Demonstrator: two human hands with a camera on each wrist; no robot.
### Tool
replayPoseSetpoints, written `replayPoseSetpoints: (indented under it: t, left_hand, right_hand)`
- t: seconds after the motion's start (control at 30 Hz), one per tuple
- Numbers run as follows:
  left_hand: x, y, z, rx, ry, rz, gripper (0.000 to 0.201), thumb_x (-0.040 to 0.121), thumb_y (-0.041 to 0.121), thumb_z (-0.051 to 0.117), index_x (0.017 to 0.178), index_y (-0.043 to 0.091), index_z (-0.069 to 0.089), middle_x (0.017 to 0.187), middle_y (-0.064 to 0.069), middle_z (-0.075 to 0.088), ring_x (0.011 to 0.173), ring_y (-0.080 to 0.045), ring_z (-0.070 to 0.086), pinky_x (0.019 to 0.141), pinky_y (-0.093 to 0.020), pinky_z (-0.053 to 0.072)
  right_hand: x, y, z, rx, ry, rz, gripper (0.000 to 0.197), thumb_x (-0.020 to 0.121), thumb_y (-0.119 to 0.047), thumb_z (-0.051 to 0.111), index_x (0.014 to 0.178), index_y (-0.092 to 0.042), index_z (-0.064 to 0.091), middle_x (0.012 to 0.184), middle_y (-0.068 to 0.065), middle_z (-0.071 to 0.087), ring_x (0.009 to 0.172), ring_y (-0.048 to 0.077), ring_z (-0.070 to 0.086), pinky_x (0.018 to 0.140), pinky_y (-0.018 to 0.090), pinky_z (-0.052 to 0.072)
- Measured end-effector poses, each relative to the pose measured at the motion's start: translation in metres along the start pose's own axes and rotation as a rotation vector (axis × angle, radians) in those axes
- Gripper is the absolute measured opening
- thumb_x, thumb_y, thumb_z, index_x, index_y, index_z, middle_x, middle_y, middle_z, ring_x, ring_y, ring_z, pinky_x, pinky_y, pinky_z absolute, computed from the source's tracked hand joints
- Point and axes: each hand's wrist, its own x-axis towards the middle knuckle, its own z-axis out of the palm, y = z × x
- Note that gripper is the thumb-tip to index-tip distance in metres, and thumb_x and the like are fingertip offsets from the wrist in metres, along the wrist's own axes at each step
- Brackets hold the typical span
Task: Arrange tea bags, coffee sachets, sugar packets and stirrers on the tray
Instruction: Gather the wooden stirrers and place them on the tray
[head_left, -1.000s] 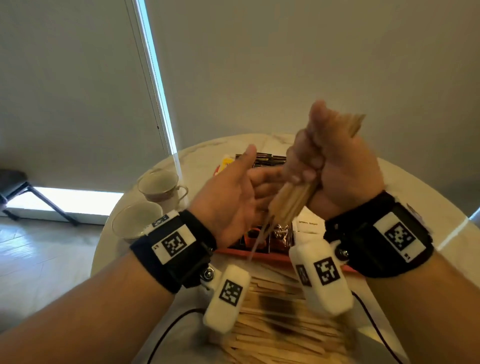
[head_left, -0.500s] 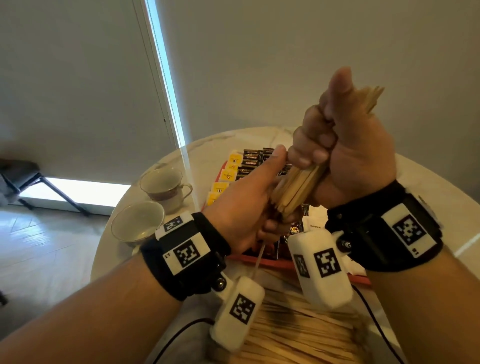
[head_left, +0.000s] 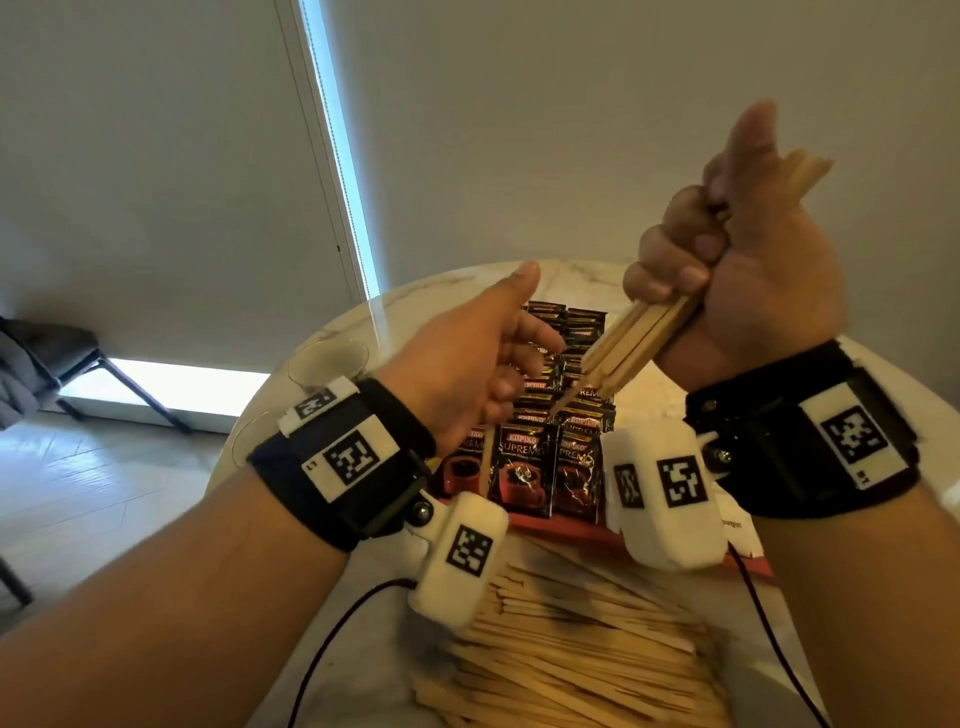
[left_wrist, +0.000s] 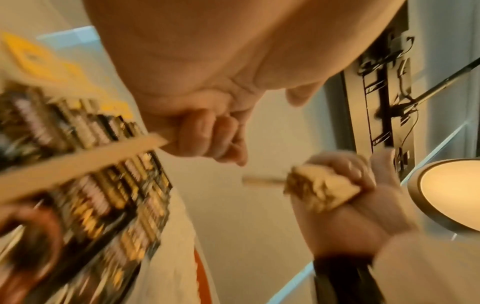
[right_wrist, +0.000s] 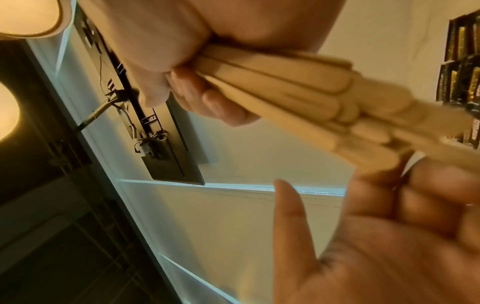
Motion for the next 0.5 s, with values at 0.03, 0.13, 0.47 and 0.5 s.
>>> replayPoseSetpoints:
  t: [0.03,0.13,0.47,0.5]
  left_hand:
    - [0.000,0.005,-0.003,-0.048,0.029,0.042,0.068,0.103,0.067,0.040,0.113,0.005,0.067,0.077,-0.002,0.054,0.054,-0.010,0.038,0.048,-0.027,0.029]
    - [-0.006,0.027,-0.007,-0.288,0.017,0.207,0.056,0.105,0.056,0.040,0.113,0.005,0.060,0.075,-0.001,0.048,0.056,-0.011,0.035,0.052,-0.028,0.028]
    - [-0.009,0.053,0.006,-0.517,-0.112,0.442,0.058,0.101,0.054,0.039,0.119,0.001,0.057,0.083,-0.006,0.048,0.070,-0.019,0.044,0.064,-0.034,0.039]
    - [-0.008,0.052,0.006,-0.551,-0.114,0.448,0.057,0.101,0.053,0.040,0.118,0.002,0.058,0.087,-0.007,0.053,0.077,-0.022,0.051,0.072,-0.037,0.046]
  right_hand:
    - [0.001,0.000,-0.001,-0.025,-0.003,0.009,0.042,0.078,-0.054,0.066,0.070,-0.020,0.043,0.055,-0.004,0.032,0.044,0.011,0.030,0.045,0.026,0.032]
    - [0.003,0.012,-0.004,-0.247,-0.058,0.099,0.034,0.095,-0.045,0.065,0.075,-0.021,0.050,0.056,-0.002,0.038,0.045,0.014,0.035,0.047,0.027,0.035]
    - [-0.008,0.049,-0.003,-0.619,-0.267,0.283,0.037,0.091,-0.034,0.072,0.089,0.002,0.063,0.069,0.015,0.059,0.048,0.020,0.048,0.046,0.029,0.043]
    - [-0.007,0.048,-0.004,-0.599,-0.261,0.284,0.029,0.094,-0.030,0.070,0.088,-0.002,0.063,0.068,0.012,0.061,0.049,0.020,0.048,0.046,0.029,0.044]
